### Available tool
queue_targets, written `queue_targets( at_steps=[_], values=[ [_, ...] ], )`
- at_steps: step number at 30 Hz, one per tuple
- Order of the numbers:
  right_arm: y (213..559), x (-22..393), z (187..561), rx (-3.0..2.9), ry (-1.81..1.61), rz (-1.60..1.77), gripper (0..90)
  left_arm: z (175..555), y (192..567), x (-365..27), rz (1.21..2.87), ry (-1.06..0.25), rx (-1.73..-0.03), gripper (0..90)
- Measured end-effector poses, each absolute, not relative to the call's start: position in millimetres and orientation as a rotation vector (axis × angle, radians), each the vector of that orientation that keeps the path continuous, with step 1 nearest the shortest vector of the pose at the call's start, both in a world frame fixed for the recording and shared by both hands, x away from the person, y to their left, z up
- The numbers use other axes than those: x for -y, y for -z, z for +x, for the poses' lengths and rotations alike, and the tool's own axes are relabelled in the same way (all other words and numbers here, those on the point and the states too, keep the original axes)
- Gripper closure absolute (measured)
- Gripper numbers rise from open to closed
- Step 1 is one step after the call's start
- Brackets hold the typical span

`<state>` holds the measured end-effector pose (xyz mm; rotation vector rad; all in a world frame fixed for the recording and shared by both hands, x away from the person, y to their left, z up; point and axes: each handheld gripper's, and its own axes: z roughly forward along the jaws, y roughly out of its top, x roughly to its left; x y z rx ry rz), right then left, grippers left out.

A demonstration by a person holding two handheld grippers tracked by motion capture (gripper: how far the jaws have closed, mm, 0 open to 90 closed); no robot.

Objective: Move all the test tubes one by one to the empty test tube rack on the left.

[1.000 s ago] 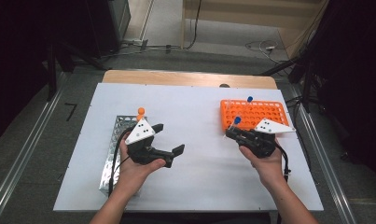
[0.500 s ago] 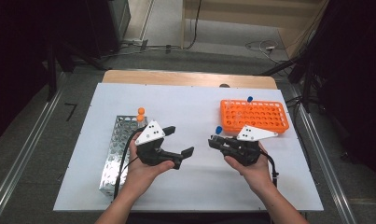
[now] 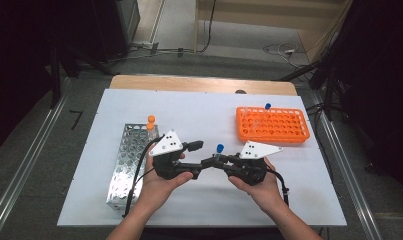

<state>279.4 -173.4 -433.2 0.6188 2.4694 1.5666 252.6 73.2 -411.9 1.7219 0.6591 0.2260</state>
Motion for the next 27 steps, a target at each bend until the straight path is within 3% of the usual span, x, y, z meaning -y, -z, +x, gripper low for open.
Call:
queue_targets(
  at_steps=[15,27],
  values=[
    [433,159,268,-2.515,-1.551,0.553,75.1,253,414,-62,1.764,-0.180,-0.600,70.3],
    [435,157,269,-2.542,-1.564,0.558,74.9,250,414,-63,1.778,-0.252,-0.592,76.8]
  ],
)
